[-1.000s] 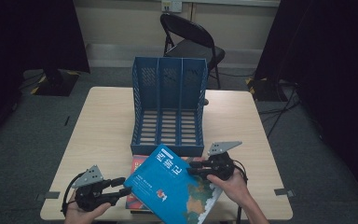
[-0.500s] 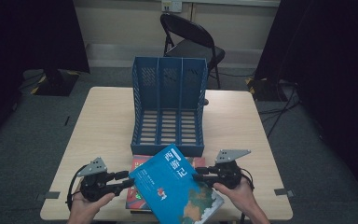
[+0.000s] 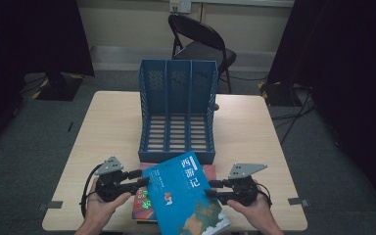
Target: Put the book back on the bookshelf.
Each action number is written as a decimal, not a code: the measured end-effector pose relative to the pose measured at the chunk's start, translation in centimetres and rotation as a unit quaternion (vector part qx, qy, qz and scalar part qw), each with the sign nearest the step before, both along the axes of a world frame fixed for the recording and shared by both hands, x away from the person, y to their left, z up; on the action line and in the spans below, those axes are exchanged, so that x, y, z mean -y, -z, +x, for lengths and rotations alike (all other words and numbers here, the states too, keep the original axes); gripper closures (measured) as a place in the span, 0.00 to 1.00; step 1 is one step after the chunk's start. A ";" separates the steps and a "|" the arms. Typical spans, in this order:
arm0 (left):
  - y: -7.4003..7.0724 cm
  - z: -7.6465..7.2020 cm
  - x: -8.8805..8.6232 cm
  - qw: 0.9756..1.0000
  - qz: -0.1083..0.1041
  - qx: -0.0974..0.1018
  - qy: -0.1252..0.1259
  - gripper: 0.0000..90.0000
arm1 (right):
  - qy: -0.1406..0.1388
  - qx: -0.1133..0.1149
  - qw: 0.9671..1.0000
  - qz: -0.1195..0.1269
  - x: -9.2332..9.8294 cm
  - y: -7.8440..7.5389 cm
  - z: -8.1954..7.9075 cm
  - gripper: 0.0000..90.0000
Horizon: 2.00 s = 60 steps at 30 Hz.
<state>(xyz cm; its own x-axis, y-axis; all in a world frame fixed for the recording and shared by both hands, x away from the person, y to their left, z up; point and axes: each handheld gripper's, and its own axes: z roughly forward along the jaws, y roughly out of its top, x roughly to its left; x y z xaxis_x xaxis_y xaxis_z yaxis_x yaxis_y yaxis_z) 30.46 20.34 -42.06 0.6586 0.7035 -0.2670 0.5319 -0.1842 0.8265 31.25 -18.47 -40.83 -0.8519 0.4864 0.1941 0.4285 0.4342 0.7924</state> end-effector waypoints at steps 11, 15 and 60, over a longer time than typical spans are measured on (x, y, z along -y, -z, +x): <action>0.6 -1.3 0.6 0.999 -0.026 -0.026 0.040 0.59 | 0.017 -0.010 0.999 0.029 -1.3 0.8 2.2 0.59; 0.7 -1.1 0.8 0.999 -0.030 -0.025 0.033 0.59 | 0.022 -0.011 0.999 0.029 -1.1 0.8 1.6 0.58; 0.8 2.0 2.4 0.998 -0.012 -0.031 0.050 0.39 | 0.060 -0.024 0.997 0.039 -2.3 1.7 1.9 0.24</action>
<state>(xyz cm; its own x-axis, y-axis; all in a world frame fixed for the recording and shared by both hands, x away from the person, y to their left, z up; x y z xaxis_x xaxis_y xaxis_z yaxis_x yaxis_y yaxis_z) 32.51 17.91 -42.86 0.7074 0.6273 -0.3256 0.5619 -0.2198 0.7975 33.17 -16.20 -42.56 -0.7776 0.5655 0.2747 0.5121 0.3163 0.7985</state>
